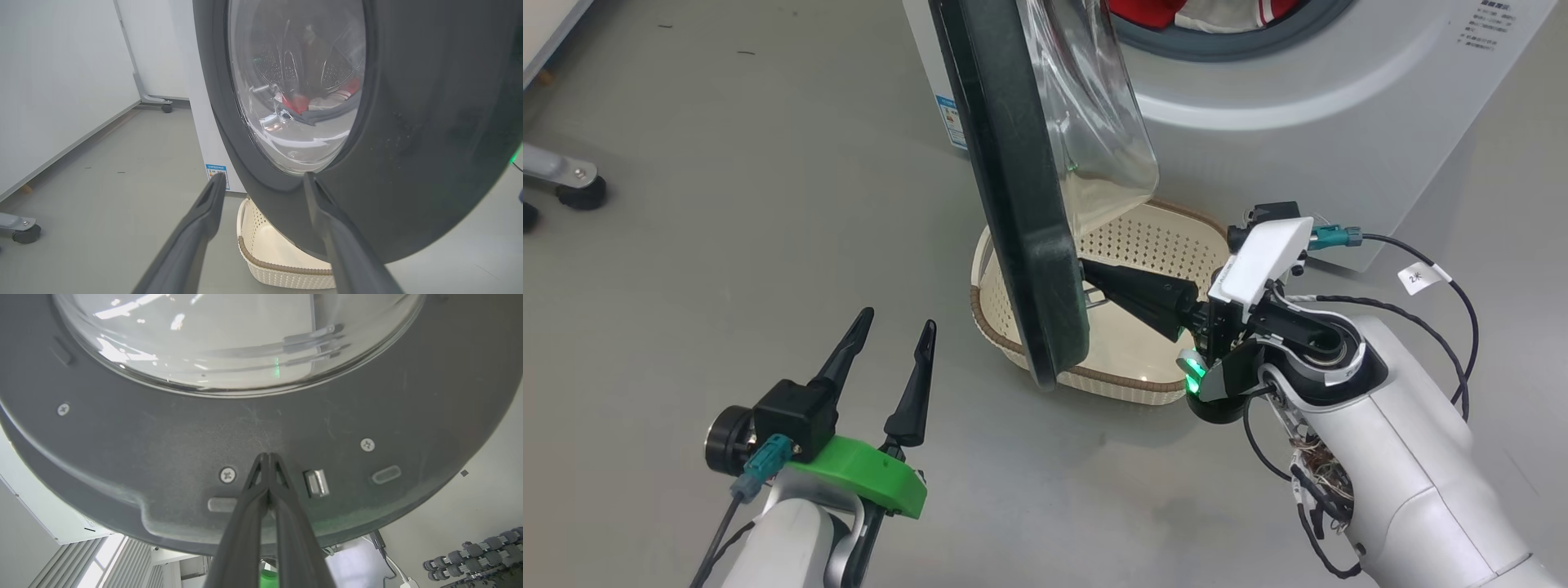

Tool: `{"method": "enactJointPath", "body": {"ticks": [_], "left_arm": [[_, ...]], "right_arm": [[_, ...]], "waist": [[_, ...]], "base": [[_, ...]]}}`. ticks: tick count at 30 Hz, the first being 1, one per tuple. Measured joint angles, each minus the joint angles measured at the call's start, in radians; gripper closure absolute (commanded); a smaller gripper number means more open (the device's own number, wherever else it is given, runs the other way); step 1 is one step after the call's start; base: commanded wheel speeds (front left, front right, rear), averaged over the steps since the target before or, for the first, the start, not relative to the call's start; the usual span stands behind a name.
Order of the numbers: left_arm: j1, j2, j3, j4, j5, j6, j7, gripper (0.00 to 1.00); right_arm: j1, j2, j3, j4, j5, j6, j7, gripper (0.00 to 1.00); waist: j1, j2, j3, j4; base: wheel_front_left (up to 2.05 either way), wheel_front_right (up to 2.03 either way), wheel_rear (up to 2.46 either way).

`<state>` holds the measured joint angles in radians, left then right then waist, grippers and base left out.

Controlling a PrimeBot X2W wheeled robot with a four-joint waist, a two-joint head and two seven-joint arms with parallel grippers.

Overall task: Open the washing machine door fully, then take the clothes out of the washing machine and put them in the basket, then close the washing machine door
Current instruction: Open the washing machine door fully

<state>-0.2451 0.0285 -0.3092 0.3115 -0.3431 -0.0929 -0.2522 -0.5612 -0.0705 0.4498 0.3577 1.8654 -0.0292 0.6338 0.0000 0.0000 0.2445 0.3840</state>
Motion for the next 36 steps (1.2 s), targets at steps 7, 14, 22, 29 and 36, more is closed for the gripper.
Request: {"method": "enactJointPath", "body": {"ticks": [7,14,22,29,36], "left_arm": [[0.000,0.000,-0.007,-0.001,0.000,0.000,0.000,0.00],[0.000,0.000,-0.012,-0.002,0.000,0.000,0.000,0.00],[0.004,0.000,0.000,-0.001,-0.004,0.008,0.000,0.00],[0.028,0.000,0.021,0.004,-0.004,0.010,0.000,0.00],[0.047,0.012,0.032,0.010,0.002,0.010,0.000,0.00]], "right_arm": [[0.000,-0.001,0.067,-0.019,0.026,0.000,-0.030,1.00],[-0.001,-0.001,0.117,-0.029,0.037,0.000,-0.063,1.00],[-0.002,0.001,0.121,-0.017,0.042,0.002,-0.098,1.00],[-0.001,-0.008,0.104,0.004,-0.029,0.055,-0.158,1.00],[0.028,-0.116,0.109,0.006,-0.229,0.120,-0.289,1.00]], "waist": [[0.0000,0.0000,0.003,0.005],[0.0000,0.0000,0.006,0.011],[0.0000,0.0000,-0.001,0.005],[0.0000,0.0000,-0.034,-0.019],[0.0000,0.0000,-0.078,-0.060]], "base": [[0.00,0.00,0.00],[0.00,0.00,0.00],[0.00,0.00,0.00],[0.00,0.00,0.00],[0.00,0.00,0.00]]}}
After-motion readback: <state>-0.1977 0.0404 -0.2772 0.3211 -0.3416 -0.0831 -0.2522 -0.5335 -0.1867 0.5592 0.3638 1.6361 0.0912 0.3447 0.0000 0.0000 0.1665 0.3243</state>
